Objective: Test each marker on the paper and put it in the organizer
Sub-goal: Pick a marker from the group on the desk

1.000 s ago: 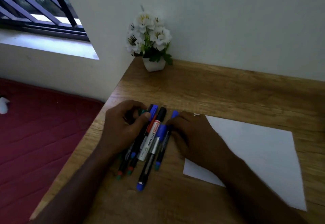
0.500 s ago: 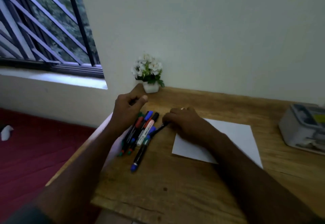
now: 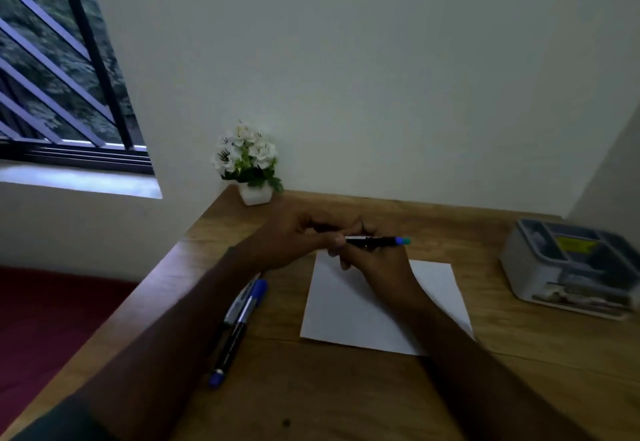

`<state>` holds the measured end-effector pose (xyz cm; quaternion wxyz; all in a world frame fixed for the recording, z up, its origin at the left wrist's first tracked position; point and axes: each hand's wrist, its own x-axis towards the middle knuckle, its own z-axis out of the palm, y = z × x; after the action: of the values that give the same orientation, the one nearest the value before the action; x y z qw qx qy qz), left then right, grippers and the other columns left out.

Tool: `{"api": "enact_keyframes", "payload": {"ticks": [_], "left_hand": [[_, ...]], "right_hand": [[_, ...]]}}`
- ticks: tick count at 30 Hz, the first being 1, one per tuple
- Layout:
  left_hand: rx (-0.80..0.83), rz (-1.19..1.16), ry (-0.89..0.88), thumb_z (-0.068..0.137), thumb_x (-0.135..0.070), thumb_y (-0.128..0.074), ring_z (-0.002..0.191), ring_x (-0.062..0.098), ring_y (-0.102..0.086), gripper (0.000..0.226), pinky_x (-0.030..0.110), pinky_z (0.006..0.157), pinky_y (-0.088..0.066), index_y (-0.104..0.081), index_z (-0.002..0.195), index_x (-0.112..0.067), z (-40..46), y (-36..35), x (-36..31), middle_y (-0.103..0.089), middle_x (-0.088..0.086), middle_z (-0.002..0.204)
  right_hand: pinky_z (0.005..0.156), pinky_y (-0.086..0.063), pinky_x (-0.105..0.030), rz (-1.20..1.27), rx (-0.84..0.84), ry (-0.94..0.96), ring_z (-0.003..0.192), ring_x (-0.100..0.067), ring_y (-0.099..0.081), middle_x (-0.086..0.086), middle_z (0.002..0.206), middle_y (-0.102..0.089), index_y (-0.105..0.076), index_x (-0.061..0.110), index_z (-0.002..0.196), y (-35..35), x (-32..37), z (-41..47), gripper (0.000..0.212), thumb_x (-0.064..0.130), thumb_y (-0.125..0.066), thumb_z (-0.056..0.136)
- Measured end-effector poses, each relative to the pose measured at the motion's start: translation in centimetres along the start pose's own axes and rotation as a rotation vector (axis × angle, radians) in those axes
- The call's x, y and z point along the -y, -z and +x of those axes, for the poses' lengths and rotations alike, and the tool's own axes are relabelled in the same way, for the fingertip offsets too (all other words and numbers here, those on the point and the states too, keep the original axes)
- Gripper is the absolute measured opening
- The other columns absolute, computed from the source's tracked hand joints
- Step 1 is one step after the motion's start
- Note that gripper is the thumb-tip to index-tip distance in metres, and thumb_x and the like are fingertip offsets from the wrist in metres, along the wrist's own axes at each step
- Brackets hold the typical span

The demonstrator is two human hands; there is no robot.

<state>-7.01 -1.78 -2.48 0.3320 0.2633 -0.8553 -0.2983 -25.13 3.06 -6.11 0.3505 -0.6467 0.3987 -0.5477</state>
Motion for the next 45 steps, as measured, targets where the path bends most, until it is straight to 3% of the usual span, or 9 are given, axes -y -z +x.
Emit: {"api": "enact_keyframes", "payload": {"ticks": [8, 12, 20, 24, 28, 32, 35, 40, 45], "left_hand": [[0.024, -0.017, 0.109, 0.090, -0.021, -0.068, 0.086, 0.013, -0.068, 0.021, 0.036, 0.079, -0.055, -0.073, 0.110, -0.022, -0.8, 0.0, 1.1, -0.075, -0.005, 0.095], [0.153, -0.127, 0.155, 0.094, -0.015, -0.061, 0.072, 0.004, -0.061, 0.026, 0.017, 0.070, -0.050, -0.067, 0.111, -0.033, -1.0, -0.2, 0.4, -0.070, -0.016, 0.078], [0.271, -0.257, 0.180, 0.096, -0.012, -0.058, 0.071, 0.010, -0.057, 0.038, 0.026, 0.068, -0.048, -0.057, 0.134, -0.011, -1.1, 0.5, 0.3, -0.067, -0.004, 0.080], [0.117, -0.255, 0.155, 0.093, -0.017, -0.064, 0.068, 0.022, -0.062, 0.028, 0.032, 0.065, -0.050, -0.068, 0.120, -0.012, -0.8, -0.1, 1.0, -0.070, 0.008, 0.079], [0.219, -0.340, 0.157, 0.095, -0.013, -0.058, 0.068, 0.011, -0.056, 0.025, 0.025, 0.061, -0.047, -0.072, 0.111, -0.027, -1.1, 0.1, 0.8, -0.063, 0.001, 0.074], [0.344, -0.368, 0.203, 0.097, -0.016, -0.055, 0.071, 0.009, -0.051, 0.038, 0.021, 0.064, -0.046, -0.057, 0.133, -0.027, -1.5, 1.4, 0.7, -0.055, 0.003, 0.077], [0.215, -0.235, 0.268, 0.096, -0.017, -0.058, 0.070, 0.009, -0.058, 0.039, 0.021, 0.065, -0.048, -0.056, 0.134, -0.024, -1.0, 1.6, 1.2, -0.064, 0.004, 0.079], [-0.024, 0.205, 0.202, 0.084, -0.017, -0.072, 0.078, 0.011, -0.066, 0.016, 0.034, 0.073, -0.055, -0.072, 0.100, -0.014, -0.7, 0.9, 3.3, -0.071, -0.001, 0.087], [0.030, 0.329, 0.272, 0.083, -0.022, -0.071, 0.088, 0.007, -0.058, 0.014, 0.030, 0.077, -0.050, -0.070, 0.097, -0.022, -0.6, 0.3, 3.8, -0.065, -0.007, 0.096]], "right_hand": [[0.056, -0.043, -0.027, 0.188, -0.047, -0.081, 0.058, -0.020, -0.058, -0.012, 0.071, -0.069, -0.060, 0.004, 0.078, 0.7, -0.1, 0.4, 0.025, 0.023, -0.067, 0.093], [0.056, -0.044, -0.031, 0.215, -0.018, -0.126, 0.055, -0.022, -0.059, -0.014, 0.069, -0.068, -0.057, 0.000, 0.072, 1.5, 0.2, 0.6, 0.029, 0.018, -0.064, 0.094], [0.067, -0.045, -0.044, 0.263, 0.111, -0.184, 0.061, -0.025, -0.059, -0.015, 0.071, -0.069, -0.057, 0.008, 0.070, 2.0, 0.9, 0.6, 0.025, 0.018, -0.058, 0.093], [0.064, -0.045, -0.041, 0.216, 0.047, -0.145, 0.061, -0.024, -0.060, -0.014, 0.071, -0.069, -0.056, 0.008, 0.071, 2.2, 1.0, 0.6, 0.025, 0.020, -0.057, 0.093], [0.063, -0.049, -0.035, 0.262, 0.109, -0.175, 0.061, -0.024, -0.059, -0.015, 0.072, -0.070, -0.061, 0.016, 0.067, 2.3, 1.0, 0.6, 0.026, 0.019, -0.057, 0.093], [0.057, -0.050, -0.030, 0.397, 0.070, -0.174, 0.054, -0.023, -0.058, -0.017, 0.065, -0.066, -0.052, 0.006, 0.066, 3.1, 1.7, 0.7, 0.025, 0.012, -0.054, 0.090], [0.054, -0.048, -0.030, 0.421, -0.027, -0.154, 0.054, -0.024, -0.060, -0.016, 0.064, -0.066, -0.052, 0.001, 0.076, 4.1, 1.9, 0.6, 0.018, 0.013, -0.052, 0.090], [0.059, -0.047, -0.030, 0.111, -0.194, -0.308, 0.070, -0.020, -0.067, -0.012, 0.092, -0.076, -0.068, 0.008, 0.104, 2.1, 0.7, -2.2, 0.030, 0.023, -0.042, 0.105], [0.076, -0.047, -0.008, -0.444, 0.052, -0.191, 0.084, 0.003, -0.066, 0.010, 0.086, -0.073, -0.073, 0.016, 0.087, 1.9, 1.6, -4.9, 0.018, 0.019, -0.060, 0.097]]}}
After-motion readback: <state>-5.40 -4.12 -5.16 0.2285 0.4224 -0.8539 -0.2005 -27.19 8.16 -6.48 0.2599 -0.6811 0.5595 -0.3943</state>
